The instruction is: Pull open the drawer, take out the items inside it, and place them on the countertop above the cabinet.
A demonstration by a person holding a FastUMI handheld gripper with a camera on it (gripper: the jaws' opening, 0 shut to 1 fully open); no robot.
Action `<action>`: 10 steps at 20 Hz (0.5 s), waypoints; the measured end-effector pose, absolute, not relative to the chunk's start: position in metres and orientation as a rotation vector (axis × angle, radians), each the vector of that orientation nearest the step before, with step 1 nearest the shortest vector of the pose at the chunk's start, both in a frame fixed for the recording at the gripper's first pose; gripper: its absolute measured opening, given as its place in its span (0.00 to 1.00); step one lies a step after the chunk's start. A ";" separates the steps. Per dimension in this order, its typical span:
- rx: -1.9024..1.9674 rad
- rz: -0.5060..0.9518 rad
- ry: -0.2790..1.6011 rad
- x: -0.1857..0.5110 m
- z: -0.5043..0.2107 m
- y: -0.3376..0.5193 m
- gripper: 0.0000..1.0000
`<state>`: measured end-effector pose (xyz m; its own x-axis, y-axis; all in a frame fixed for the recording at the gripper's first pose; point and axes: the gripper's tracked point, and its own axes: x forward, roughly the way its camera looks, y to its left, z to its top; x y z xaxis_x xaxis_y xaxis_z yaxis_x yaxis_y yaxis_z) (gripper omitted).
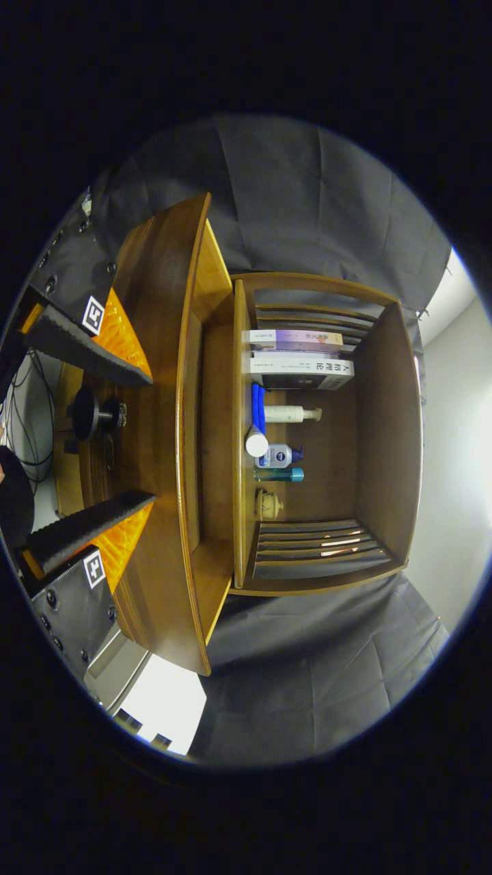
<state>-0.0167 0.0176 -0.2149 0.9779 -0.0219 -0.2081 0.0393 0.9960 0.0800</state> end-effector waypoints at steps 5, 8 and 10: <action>0.141 -0.032 0.191 0.016 -0.209 0.018 0.98; 0.170 -0.035 0.209 0.035 -0.215 0.019 0.98; 0.177 -0.040 0.213 0.043 -0.213 0.020 0.98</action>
